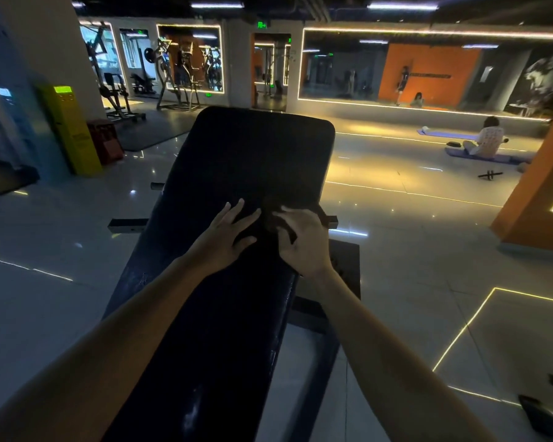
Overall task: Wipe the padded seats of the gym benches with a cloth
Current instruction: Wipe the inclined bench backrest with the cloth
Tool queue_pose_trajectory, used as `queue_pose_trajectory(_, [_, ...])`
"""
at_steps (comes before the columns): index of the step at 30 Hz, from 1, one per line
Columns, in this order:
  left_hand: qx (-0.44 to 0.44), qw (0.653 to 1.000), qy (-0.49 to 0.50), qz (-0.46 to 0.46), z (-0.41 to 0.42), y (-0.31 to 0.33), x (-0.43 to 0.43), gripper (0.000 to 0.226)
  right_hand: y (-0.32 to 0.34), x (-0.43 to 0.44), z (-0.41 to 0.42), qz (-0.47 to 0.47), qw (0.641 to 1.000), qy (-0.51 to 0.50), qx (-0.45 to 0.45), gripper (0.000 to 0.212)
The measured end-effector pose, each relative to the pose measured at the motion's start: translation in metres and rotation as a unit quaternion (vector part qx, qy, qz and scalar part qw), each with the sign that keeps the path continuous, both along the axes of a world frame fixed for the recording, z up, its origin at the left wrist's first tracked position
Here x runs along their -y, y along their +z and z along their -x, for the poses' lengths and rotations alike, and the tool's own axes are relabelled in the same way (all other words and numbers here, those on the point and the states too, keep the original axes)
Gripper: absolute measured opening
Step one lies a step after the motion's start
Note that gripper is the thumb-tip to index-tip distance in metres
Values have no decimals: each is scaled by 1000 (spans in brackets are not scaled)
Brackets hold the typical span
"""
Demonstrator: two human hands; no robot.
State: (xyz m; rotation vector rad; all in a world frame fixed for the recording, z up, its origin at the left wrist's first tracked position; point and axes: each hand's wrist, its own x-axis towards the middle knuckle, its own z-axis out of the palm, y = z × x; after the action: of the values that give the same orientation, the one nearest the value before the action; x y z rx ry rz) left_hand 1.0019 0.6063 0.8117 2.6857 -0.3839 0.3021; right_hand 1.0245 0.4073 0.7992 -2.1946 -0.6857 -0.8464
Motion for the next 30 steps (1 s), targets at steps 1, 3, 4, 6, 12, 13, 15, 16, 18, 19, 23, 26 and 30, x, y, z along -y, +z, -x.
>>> queue_pose_trajectory(1, [3, 1000, -6, -2, 0, 0, -1, 62, -6, 0, 6, -3, 1000, 4, -3, 37])
queue_pose_trajectory(3, [0, 1000, -13, -5, -1, 0, -2, 62, -17, 0, 17, -14, 1000, 13, 7, 37])
queue_pose_trajectory(4, [-3, 1000, -14, -7, -2, 1, -2, 63, -22, -1, 21, -22, 999, 16, 19, 39])
queue_pose_trajectory(6, [-8, 1000, -11, -16, -2, 3, -2, 63, -29, -4, 27, -30, 999, 21, 35, 39])
queue_pose_trajectory(12, [-10, 998, 8, -54, 4, 5, -2, 63, -42, -11, 46, -2, 1000, 13, 8, 39])
queue_pose_trajectory(13, [-9, 998, 9, -56, 6, 4, -2, 63, -45, -12, 52, -1, 1000, 13, -1, 39])
queue_pose_trajectory(15, [-6, 998, 13, -60, 8, 1, -2, 62, -54, -14, 66, 1, 1000, 14, -14, 40])
queue_pose_trajectory(16, [-12, 998, 15, -62, 10, 0, -2, 61, -60, -16, 73, 1, 1000, 16, -20, 40])
queue_pose_trajectory(18, [-25, 997, 17, -67, 14, -3, -3, 60, -71, -18, 88, -1, 1000, 19, -21, 39])
queue_pose_trajectory(19, [-28, 997, 16, -69, 18, -4, -3, 60, -77, -19, 95, -3, 1000, 16, -13, 37])
queue_pose_trajectory(23, [-35, 996, -3, -77, 35, -10, -9, 59, -101, -23, 120, 11, 998, 53, 18, 32])
queue_pose_trajectory(26, [-36, 997, -18, -60, 45, -13, -18, 55, -116, -14, 126, 114, 988, 98, 20, 41])
queue_pose_trajectory(30, [-16, 998, -12, -66, 51, -18, -27, 53, -90, 3, 94, 275, 957, 61, 62, 47])
